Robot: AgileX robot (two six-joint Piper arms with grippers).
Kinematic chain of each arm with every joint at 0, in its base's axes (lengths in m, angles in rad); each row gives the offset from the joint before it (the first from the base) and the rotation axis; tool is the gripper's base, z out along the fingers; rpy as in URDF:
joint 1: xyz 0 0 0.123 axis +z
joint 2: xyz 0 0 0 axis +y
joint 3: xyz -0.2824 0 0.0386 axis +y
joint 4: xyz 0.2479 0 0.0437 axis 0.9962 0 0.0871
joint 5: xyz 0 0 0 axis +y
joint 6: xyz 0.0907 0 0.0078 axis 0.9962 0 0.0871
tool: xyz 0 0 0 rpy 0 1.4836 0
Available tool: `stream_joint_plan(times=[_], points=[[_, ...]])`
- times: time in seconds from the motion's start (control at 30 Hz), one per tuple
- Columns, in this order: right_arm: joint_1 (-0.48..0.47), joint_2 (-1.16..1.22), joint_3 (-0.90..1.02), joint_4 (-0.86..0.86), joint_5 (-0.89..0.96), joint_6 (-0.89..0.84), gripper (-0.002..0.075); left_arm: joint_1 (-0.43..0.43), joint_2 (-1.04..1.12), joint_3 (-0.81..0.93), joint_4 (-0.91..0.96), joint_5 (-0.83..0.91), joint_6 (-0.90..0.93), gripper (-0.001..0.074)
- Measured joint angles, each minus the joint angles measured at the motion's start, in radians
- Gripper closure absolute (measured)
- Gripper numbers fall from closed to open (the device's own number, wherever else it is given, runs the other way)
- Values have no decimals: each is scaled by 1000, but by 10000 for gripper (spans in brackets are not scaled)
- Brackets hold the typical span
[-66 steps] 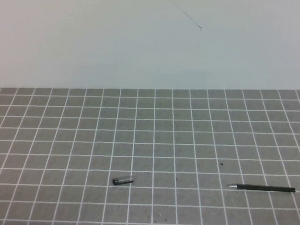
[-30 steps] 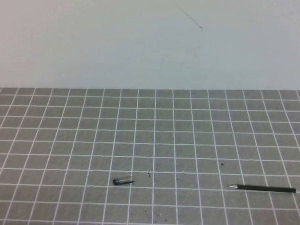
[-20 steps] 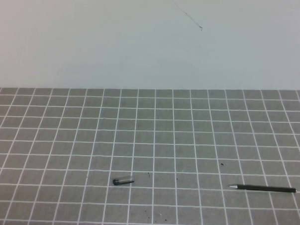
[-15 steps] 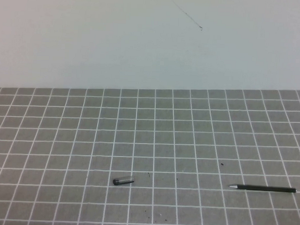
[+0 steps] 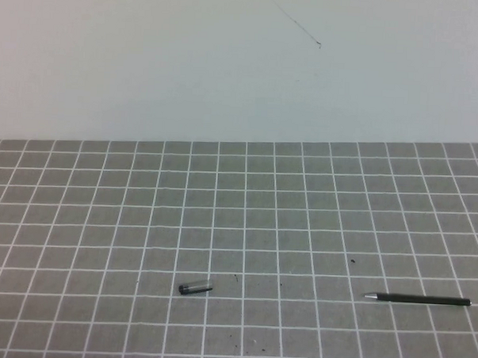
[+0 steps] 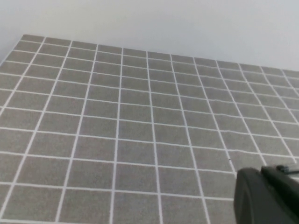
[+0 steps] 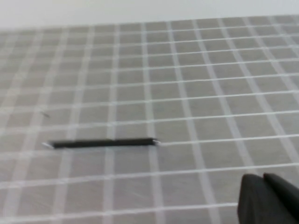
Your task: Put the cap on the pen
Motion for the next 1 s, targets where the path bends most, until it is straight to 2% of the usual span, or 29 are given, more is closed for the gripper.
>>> stream_joint_plan(times=[0.1, 0.2, 0.33, 0.4, 0.77, 1.0], points=[[0, 0, 5, 209, -23, 2, 729, -3, 0, 0, -14, -35, 0, 736], [0, 0, 7, 439, -38, 2, 729, -26, 0, 0, -60, -145, 0, 736], [0, 0, 7, 771, -147, 2, 729, -38, 0, -2, -247, -252, -2, 736], [0, 0, 7, 880, -191, 2, 729, -38, 0, -2, -348, -263, -2, 736], [0, 0, 7, 951, -366, 54, 729, -40, 0, -2, -926, -274, -17, 736], [0, 0, 7, 980, -393, 85, 729, -40, 0, -2, -978, -284, -17, 736]])
